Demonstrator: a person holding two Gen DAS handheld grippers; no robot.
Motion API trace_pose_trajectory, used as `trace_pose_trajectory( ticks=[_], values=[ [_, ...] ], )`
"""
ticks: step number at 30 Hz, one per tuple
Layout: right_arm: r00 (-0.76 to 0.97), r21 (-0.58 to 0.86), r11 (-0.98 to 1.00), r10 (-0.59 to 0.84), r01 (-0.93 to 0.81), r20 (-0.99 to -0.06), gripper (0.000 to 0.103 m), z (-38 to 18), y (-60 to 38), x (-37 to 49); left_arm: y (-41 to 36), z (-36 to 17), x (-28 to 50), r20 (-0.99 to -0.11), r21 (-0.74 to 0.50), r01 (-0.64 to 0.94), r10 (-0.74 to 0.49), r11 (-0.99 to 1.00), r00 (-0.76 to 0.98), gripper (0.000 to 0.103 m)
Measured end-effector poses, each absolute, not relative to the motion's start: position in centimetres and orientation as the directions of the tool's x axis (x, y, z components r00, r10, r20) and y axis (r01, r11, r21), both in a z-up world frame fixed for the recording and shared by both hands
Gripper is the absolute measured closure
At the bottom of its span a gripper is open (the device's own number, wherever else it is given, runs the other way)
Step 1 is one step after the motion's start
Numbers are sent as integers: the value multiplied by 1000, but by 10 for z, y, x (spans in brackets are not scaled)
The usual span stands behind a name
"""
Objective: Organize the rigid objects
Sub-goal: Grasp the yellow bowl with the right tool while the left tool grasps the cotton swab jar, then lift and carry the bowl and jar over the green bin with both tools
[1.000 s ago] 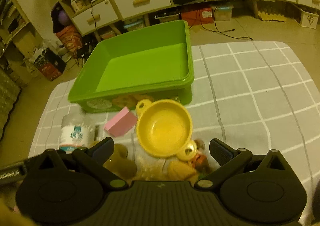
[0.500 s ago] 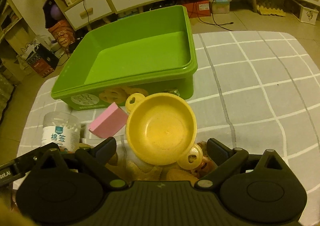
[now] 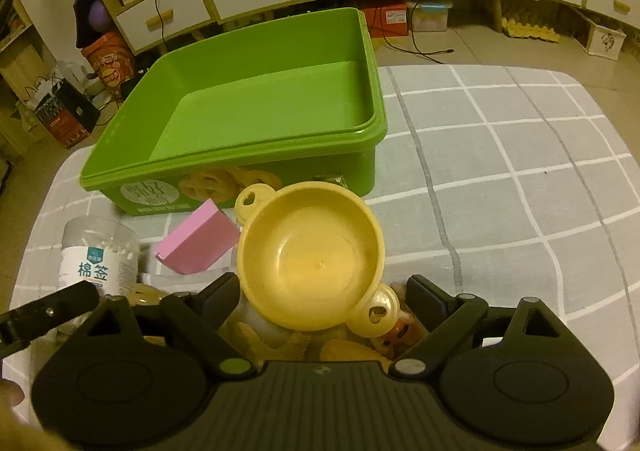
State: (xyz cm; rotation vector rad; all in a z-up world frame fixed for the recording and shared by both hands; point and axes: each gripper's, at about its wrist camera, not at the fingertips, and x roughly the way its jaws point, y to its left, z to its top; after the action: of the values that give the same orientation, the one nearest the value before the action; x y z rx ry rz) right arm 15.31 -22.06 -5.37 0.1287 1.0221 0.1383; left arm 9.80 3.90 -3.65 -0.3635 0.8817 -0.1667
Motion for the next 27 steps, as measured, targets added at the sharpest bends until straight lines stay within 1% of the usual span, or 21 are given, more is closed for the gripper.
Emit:
trace_pose_trajectory(
  ticks=[3,5,6,14,15,16,18,23,24,26,27],
  values=[
    [515,162,985,169,-58,-841,23,-55,-219,153,39,-36,98,-720,-379,-7,-290,926,630,33],
    [516,162,985,171,-61,-839,26,-55,-219,152,39,-36,97,-719,-378,-6,-290,926,632,33],
    [516,164,985,172,-63,-839,31,-55,-218,152,39,-36,97,-719,-377,-5,-290,926,632,33],
    [507,204,978,199,-46,-839,42,-49,-225,152,40,-36,96,-719,-378,-3,-292,926,631,34],
    [504,210,977,203,-44,-840,46,-48,-225,152,40,-36,96,-719,-378,-3,-292,926,631,34],
    [501,217,975,208,-41,-840,54,-47,-226,151,40,-36,96,-719,-379,-3,-293,925,631,34],
    [495,248,968,229,-28,-838,66,-45,-229,152,41,-35,95,-717,-384,-4,-295,924,632,34],
    [493,326,945,284,0,-822,66,-45,-240,153,43,-34,95,-716,-394,-10,-299,919,631,34],
    [495,337,941,291,3,-818,65,-45,-242,153,43,-34,95,-716,-395,-12,-299,919,631,34],
    [496,365,931,308,19,-812,57,-46,-245,154,43,-35,95,-716,-396,-14,-299,918,630,34],
    [500,376,926,313,28,-807,45,-46,-246,154,43,-35,95,-717,-397,-15,-299,918,630,34]
  ],
)
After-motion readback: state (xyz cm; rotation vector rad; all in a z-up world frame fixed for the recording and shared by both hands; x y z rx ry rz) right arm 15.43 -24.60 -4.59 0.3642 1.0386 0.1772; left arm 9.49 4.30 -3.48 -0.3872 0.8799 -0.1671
